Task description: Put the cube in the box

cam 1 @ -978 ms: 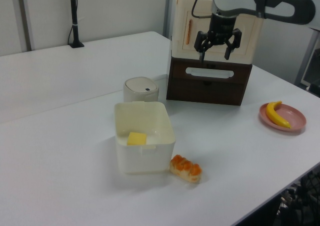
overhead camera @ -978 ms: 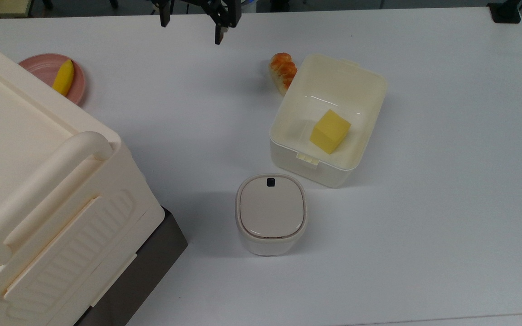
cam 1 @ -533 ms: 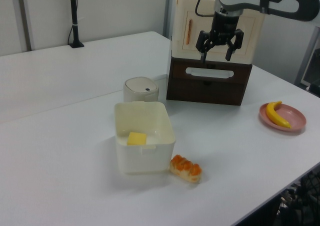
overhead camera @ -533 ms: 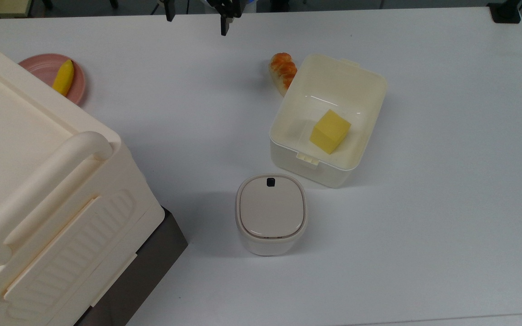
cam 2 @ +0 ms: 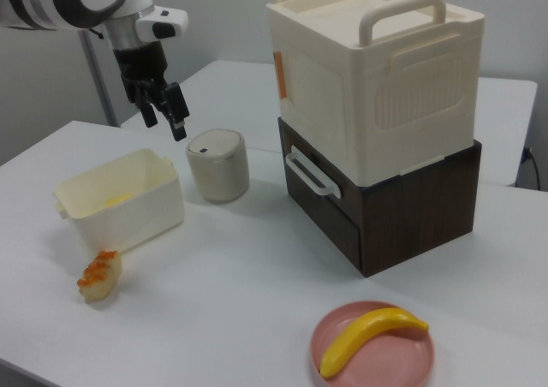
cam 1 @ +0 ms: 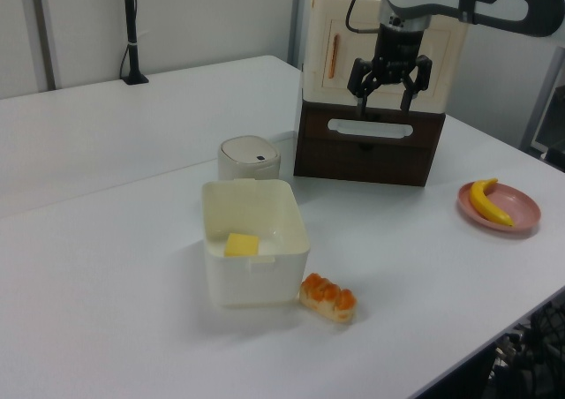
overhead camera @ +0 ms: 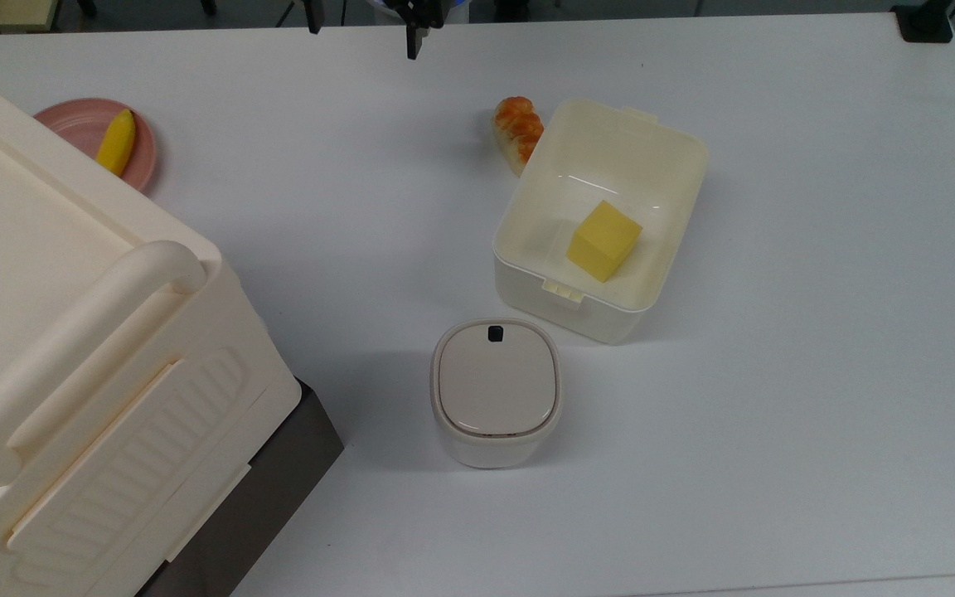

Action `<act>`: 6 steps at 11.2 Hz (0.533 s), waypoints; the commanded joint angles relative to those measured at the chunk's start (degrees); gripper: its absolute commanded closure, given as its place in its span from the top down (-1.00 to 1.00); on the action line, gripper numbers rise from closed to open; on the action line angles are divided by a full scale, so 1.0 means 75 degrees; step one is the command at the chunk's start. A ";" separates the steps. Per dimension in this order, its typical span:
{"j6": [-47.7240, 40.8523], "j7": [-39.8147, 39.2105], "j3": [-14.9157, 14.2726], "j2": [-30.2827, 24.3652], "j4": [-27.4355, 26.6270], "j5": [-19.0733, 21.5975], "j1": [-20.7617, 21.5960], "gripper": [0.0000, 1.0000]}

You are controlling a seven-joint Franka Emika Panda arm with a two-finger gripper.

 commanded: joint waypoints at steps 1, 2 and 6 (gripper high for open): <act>-0.0298 -0.0778 -0.0104 -0.0132 -0.0015 0.0158 0.0079 1.00; -0.0403 -0.1118 -0.0104 -0.0132 -0.0015 0.0158 0.0079 1.00; -0.0392 -0.1075 -0.0104 -0.0132 -0.0015 0.0158 0.0079 1.00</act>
